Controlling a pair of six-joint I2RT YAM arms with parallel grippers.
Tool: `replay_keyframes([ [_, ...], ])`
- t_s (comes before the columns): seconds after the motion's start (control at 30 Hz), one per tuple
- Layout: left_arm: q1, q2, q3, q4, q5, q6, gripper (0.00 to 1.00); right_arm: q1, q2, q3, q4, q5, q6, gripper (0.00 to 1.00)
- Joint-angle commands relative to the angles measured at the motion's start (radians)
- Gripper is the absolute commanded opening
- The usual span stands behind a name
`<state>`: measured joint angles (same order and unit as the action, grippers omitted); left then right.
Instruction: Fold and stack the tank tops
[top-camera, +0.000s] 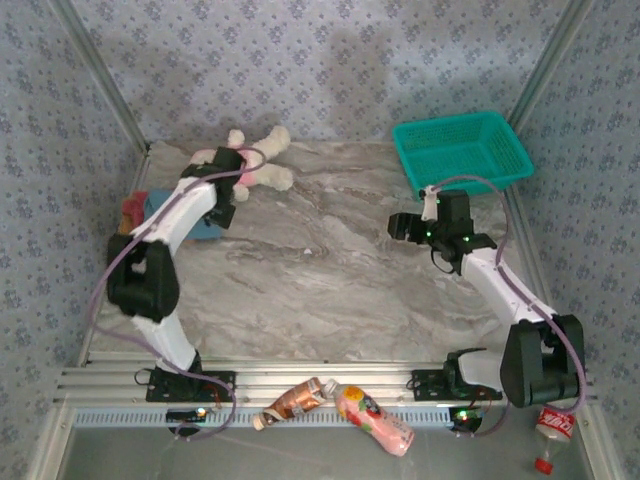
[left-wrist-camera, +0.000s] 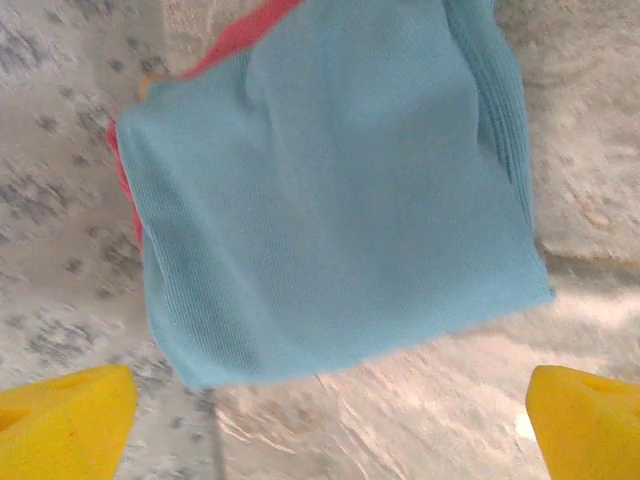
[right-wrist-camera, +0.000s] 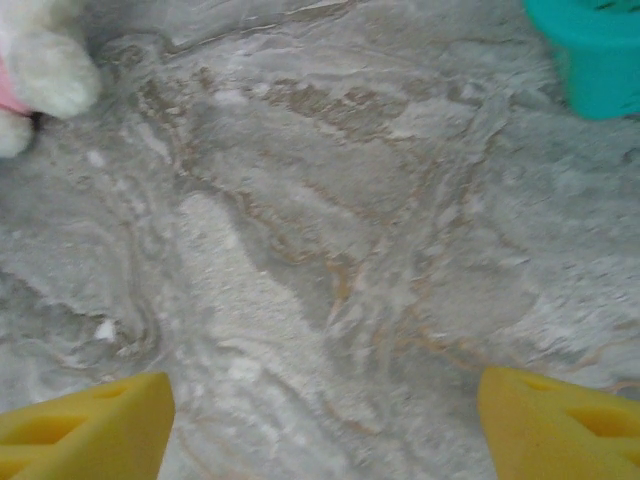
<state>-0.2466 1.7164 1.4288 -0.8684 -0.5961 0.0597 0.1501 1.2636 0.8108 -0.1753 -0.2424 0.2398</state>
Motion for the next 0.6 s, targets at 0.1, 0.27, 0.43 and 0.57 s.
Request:
replay_keyframes([
  [0.1,0.192,-0.213,-0.342,0.383,0.362,-0.102,1.0,-0.086,0.06,-0.032,0.155,0.121,-0.073,1.0],
  [0.27,0.275,-0.306,-0.582,0.722,0.471,-0.181,1.0,-0.145,0.089,-0.147,0.394,0.198,-0.166,1.0],
  [0.43,0.293,-0.312,-0.728,0.938,0.499,-0.214,1.0,-0.175,0.17,-0.127,0.412,0.218,-0.196,1.0],
  [0.57,0.291,-0.307,-0.773,1.018,0.504,-0.218,1.0,-0.172,0.174,-0.191,0.505,0.267,-0.206,1.0],
])
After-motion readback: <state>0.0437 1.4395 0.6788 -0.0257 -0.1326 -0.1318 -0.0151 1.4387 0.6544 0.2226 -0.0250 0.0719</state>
